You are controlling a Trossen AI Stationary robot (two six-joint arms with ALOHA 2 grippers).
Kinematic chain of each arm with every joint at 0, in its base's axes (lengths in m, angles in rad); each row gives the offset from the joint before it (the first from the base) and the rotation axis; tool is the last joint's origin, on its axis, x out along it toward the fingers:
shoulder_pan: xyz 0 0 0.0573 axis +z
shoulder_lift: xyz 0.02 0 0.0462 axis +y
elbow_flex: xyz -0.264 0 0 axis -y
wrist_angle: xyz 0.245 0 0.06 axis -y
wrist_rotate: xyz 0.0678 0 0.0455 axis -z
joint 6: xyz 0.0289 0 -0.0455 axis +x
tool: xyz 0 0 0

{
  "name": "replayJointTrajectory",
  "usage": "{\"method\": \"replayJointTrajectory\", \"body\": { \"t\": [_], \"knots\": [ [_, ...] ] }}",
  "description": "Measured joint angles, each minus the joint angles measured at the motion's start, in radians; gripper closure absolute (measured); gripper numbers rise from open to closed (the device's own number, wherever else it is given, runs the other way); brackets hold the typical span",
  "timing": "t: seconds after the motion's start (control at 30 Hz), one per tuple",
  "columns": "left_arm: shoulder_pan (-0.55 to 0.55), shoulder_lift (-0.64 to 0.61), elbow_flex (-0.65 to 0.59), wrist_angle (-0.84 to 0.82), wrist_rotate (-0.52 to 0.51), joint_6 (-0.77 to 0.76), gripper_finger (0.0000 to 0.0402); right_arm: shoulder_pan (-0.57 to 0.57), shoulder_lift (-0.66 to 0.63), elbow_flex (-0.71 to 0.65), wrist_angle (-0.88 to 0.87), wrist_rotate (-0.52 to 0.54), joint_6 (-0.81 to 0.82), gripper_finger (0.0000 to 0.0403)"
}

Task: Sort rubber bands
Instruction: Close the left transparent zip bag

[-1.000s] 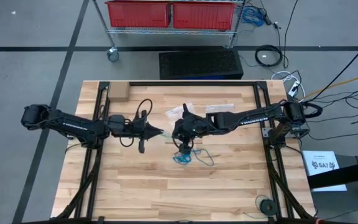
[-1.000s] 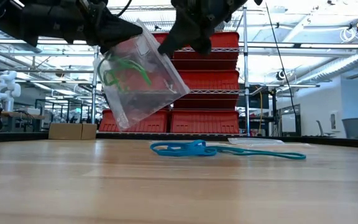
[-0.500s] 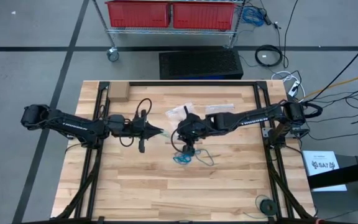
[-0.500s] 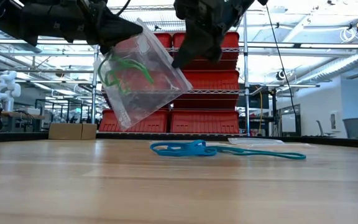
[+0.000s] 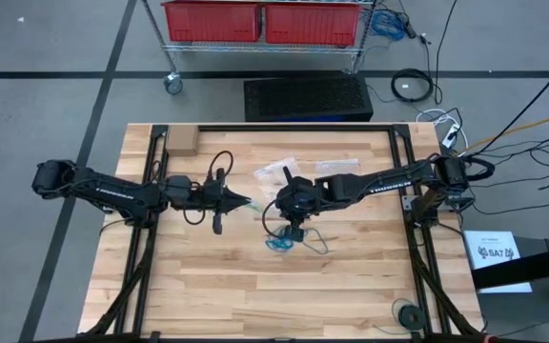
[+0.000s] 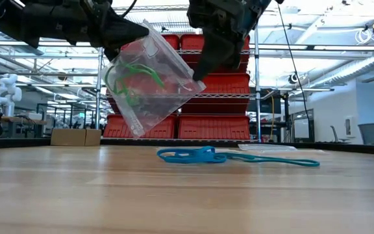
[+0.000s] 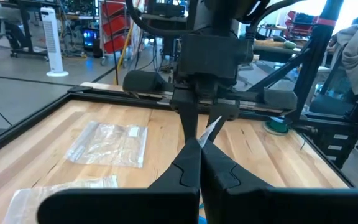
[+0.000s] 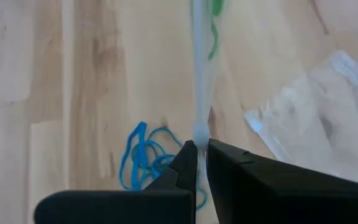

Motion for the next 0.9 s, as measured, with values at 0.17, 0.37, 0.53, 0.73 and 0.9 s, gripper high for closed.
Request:
{"method": "replayJointTrajectory", "body": {
  "t": [0.17, 0.37, 0.53, 0.73, 0.9],
  "knots": [
    [0.001, 0.000, 0.000, -0.024, -0.017, 0.000, 0.0402, 0.000, 0.000, 0.000, -0.029, 0.002, 0.006, 0.0396],
    [0.001, 0.000, 0.000, -0.024, -0.019, 0.000, 0.0402, 0.000, 0.000, 0.000, -0.048, 0.003, 0.008, 0.0396],
    [0.000, 0.000, 0.000, -0.028, -0.019, 0.000, 0.0402, 0.000, 0.000, 0.000, -0.073, 0.005, 0.015, 0.0396],
    [0.000, 0.000, 0.000, -0.040, -0.019, 0.000, 0.0402, 0.000, 0.000, 0.000, -0.087, 0.005, 0.015, 0.0396],
    [0.016, 0.000, 0.001, -0.103, -0.035, -0.011, 0.0401, 0.004, 0.000, 0.000, -0.096, 0.004, 0.015, 0.0368]
  ]
}}
